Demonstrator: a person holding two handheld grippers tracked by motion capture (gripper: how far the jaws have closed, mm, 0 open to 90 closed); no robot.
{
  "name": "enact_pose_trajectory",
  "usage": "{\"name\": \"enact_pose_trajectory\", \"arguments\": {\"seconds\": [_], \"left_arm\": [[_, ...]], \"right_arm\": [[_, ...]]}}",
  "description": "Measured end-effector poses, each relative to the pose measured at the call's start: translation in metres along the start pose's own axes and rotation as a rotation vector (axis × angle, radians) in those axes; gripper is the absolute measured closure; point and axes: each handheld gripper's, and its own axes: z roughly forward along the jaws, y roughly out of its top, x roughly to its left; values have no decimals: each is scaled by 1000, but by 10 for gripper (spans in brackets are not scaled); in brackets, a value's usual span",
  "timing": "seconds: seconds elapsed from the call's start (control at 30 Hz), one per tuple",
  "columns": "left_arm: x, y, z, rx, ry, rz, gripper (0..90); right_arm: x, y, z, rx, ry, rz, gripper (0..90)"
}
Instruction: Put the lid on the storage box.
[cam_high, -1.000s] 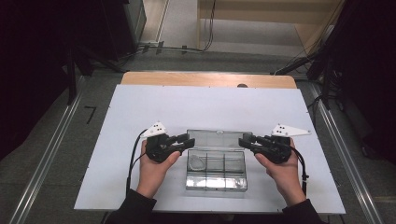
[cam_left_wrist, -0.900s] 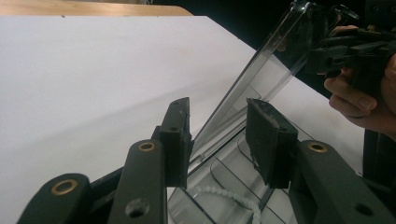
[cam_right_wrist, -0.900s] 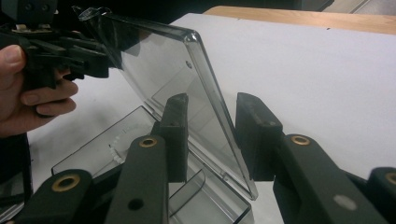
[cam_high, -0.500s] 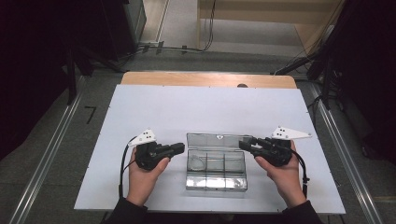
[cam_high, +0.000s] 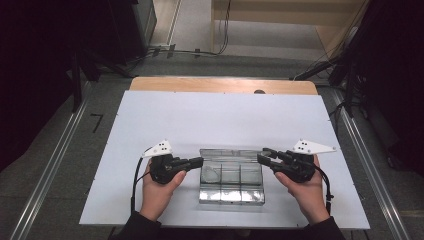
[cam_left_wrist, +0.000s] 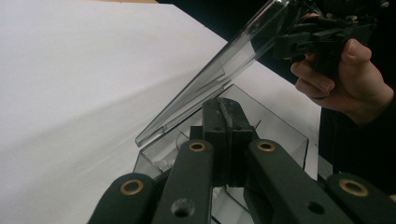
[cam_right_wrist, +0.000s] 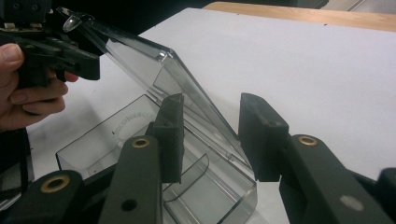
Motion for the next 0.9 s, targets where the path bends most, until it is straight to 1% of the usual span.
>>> {"name": "enact_pose_trajectory", "arguments": {"seconds": [0.2, 0.43, 0.57, 0.63, 0.77, 0.9], "left_arm": [[0, 0, 0, -3, 1, 2, 900], [0, 0, 0, -2, 2, 5, 900], [1, -1, 1, -3, 1, 4, 900], [1, -1, 1, -2, 1, 4, 900], [1, -1, 1, 1, -2, 5, 900], [1, -1, 1, -1, 0, 5, 900]], "right_arm": [[1, -3, -2, 8, -3, -1, 565], [3, -6, -2, 23, -3, -13, 546], [3, -7, -4, 25, 0, -14, 520], [3, -8, -5, 28, 2, -13, 491], [3, -9, -6, 36, -10, -6, 453], [3, -11, -8, 43, -15, -3, 441]]}}
